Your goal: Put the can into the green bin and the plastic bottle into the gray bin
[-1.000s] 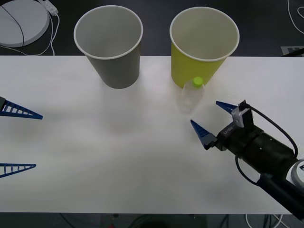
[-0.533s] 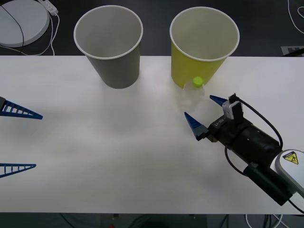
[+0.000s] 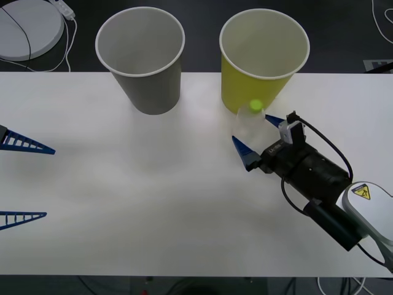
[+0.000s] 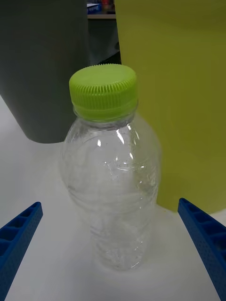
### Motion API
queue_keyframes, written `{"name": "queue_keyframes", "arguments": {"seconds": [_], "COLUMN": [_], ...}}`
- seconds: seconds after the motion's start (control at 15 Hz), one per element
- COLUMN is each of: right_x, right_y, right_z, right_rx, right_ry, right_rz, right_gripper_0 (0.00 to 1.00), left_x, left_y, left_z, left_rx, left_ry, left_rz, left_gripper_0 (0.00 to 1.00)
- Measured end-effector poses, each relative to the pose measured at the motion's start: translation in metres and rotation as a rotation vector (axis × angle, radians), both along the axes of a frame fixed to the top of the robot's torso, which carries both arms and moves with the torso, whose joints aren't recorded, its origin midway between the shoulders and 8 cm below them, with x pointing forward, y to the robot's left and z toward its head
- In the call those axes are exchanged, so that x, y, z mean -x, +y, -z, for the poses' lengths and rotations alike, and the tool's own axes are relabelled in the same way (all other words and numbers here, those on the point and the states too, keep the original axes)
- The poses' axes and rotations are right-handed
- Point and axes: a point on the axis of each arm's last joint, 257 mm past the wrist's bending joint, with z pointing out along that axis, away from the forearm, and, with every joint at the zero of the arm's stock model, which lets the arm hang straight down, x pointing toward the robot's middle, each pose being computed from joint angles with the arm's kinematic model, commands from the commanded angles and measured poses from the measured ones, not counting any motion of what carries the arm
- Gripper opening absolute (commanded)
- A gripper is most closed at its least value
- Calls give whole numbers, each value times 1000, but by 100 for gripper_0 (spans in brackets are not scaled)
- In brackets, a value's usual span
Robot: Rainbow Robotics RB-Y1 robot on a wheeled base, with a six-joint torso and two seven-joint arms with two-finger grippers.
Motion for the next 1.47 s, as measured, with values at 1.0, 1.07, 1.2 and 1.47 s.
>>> {"name": "queue_keyframes", "arguments": {"seconds": [1.0, 1.07, 1.2, 1.47], "right_x": [-27, -28, -28, -27], "right_y": [8, 9, 9, 14], "right_z": [-17, -17, -17, -17], "right_rx": [-1, -2, -3, -12], "right_ry": [-34, -34, -33, -30], "right_rz": [-1, -2, -2, -6], "right_gripper_0": [100, 100, 100, 48], "left_x": [0, 0, 0, 0], "left_y": [0, 0, 0, 0], "left_z": [0, 0, 0, 0], "left_rx": [0, 0, 0, 0], "left_ry": [0, 0, 0, 0], "left_rz": [0, 0, 0, 0], "left_gripper_0": [100, 100, 100, 100]}}
